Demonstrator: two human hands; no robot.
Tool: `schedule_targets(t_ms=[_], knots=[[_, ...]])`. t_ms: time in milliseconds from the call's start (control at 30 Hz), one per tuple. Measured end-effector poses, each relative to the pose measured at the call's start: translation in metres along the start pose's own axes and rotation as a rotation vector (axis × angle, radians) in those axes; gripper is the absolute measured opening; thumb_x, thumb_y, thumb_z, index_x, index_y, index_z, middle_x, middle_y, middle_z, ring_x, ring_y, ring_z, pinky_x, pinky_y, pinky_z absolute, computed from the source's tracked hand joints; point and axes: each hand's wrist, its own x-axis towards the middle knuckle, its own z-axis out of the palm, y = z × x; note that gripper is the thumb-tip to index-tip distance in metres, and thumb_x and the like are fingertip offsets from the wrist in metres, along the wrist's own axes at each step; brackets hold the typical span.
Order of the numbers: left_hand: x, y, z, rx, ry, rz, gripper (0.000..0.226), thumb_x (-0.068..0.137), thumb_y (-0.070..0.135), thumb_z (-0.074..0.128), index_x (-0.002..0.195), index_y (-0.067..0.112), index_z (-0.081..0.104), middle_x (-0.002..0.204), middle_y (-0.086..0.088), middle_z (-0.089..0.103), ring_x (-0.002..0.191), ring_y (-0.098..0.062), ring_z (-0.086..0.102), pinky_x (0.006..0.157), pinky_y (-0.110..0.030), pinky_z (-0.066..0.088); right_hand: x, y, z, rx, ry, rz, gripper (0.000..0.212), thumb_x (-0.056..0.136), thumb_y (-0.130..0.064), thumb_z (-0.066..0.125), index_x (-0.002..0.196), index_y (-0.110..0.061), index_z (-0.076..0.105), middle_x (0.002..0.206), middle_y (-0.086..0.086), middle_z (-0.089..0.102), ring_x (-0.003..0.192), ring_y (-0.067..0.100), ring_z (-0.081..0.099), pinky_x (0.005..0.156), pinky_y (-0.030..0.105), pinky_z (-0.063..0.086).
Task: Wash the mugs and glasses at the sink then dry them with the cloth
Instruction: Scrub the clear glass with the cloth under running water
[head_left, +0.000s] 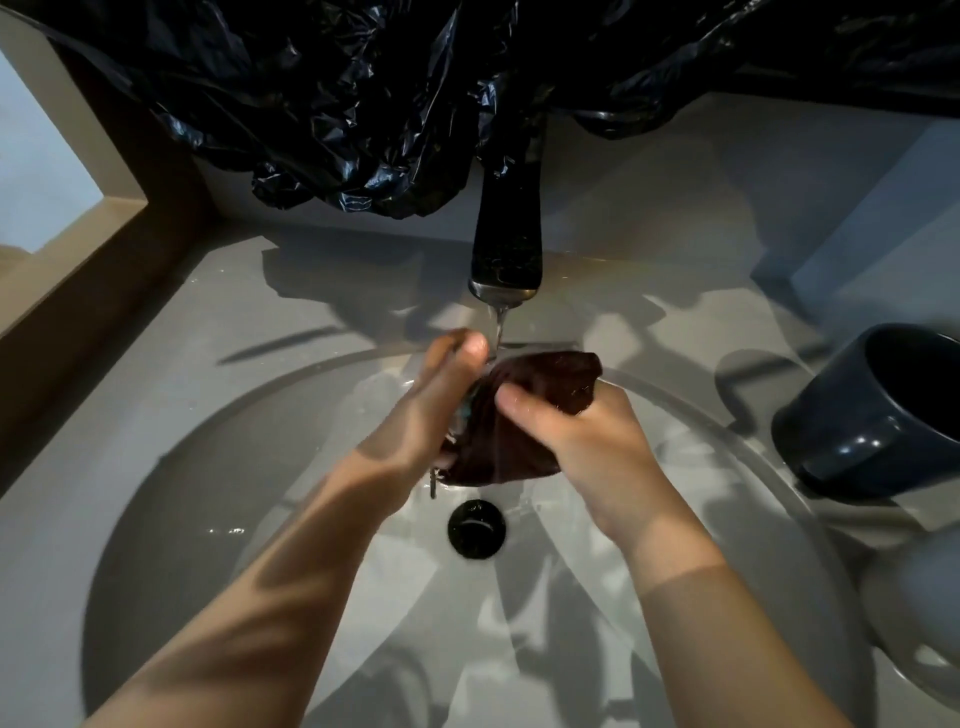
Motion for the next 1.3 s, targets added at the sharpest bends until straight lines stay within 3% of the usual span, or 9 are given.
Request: schedule_targets(t_ms=[133,300,400,533,633,900,1033,1133,1300], knots=[[-0.003,0.001,0.004,-0.248,-0.002,-0.312,0.057,0.091,0.063,0.032,0.091,0.016,0.064,0.068,-0.006,0.069,0.055,-0.019,0.064,0.053,-0.027,0.050,-0.001,0.009,-0.002,-0.392,-0.166,-0.069,0.023,0.071,-0.021,0.081,0.089,-0.032,0.070,0.093,-0.006,0.074,0.091,0.010,0.069,0.086,0.030,0.053],[0.002,-0.005,-0.003,0.339,0.290,0.304,0.038,0.081,0.064,0.036,0.087,0.030,0.051,0.070,0.017,0.060,0.070,0.003,0.057,0.067,-0.021,0.043,0.003,0.008,0.009,0.391,-0.168,0.298,0.037,0.068,-0.031,0.069,0.100,-0.013,0.070,0.096,0.009,0.074,0.085,0.020,0.071,0.069,0.029,0.057],[0.004,-0.012,-0.012,0.466,0.223,0.335,0.042,0.073,0.069,0.036,0.098,0.038,0.048,0.091,0.011,0.061,0.087,-0.007,0.059,0.077,-0.023,0.046,0.003,0.005,0.009,0.572,-0.200,0.345,0.047,0.070,-0.034,0.063,0.110,-0.009,0.067,0.104,0.011,0.072,0.092,0.021,0.071,0.070,0.031,0.058],[0.005,-0.006,-0.012,-0.098,0.013,-0.156,0.060,0.073,0.067,0.058,0.108,0.019,0.061,0.084,-0.007,0.065,0.072,-0.032,0.063,0.061,-0.031,0.052,0.001,0.009,0.008,0.079,-0.102,0.092,0.017,0.078,-0.013,0.072,0.094,-0.015,0.070,0.090,0.005,0.074,0.083,0.017,0.071,0.069,0.027,0.056],[0.002,-0.005,-0.007,-0.216,-0.030,-0.304,0.065,0.076,0.069,0.045,0.103,0.013,0.063,0.069,-0.007,0.064,0.054,-0.022,0.057,0.048,-0.024,0.041,0.001,0.011,0.006,-0.321,-0.164,-0.020,0.018,0.075,-0.015,0.079,0.086,-0.026,0.069,0.086,-0.007,0.073,0.087,0.010,0.069,0.082,0.026,0.054],[0.002,-0.010,-0.002,0.402,0.149,0.224,0.032,0.080,0.061,0.043,0.107,0.043,0.040,0.097,0.008,0.059,0.088,-0.009,0.061,0.074,-0.029,0.055,0.005,0.010,0.004,0.348,-0.036,0.239,0.047,0.061,-0.039,0.070,0.099,-0.011,0.070,0.097,0.014,0.073,0.090,0.029,0.071,0.081,0.049,0.056],[-0.004,-0.001,-0.001,-0.221,-0.021,-0.094,0.054,0.080,0.067,0.045,0.106,0.024,0.066,0.091,-0.010,0.067,0.065,-0.019,0.066,0.054,-0.027,0.054,0.001,0.005,0.002,0.005,-0.005,-0.012,0.004,0.076,-0.025,0.076,0.076,-0.028,0.073,0.080,-0.008,0.075,0.081,0.007,0.070,0.071,0.022,0.053],[-0.008,0.006,0.006,-0.506,-0.057,-0.317,0.062,0.087,0.060,0.040,0.075,0.012,0.077,0.062,-0.012,0.063,0.036,-0.020,0.053,0.034,-0.016,0.035,-0.001,0.007,0.005,-0.282,-0.089,-0.157,0.015,0.073,-0.024,0.080,0.073,-0.036,0.071,0.080,-0.012,0.074,0.081,0.004,0.069,0.076,0.023,0.054],[-0.003,-0.004,0.004,0.352,0.316,0.190,0.046,0.080,0.073,0.046,0.096,0.030,0.045,0.080,0.003,0.061,0.058,-0.009,0.061,0.047,-0.024,0.046,0.009,0.012,0.017,0.311,0.185,0.187,0.026,0.081,-0.042,0.067,0.090,-0.018,0.068,0.080,-0.003,0.075,0.080,0.013,0.071,0.070,0.030,0.057]])
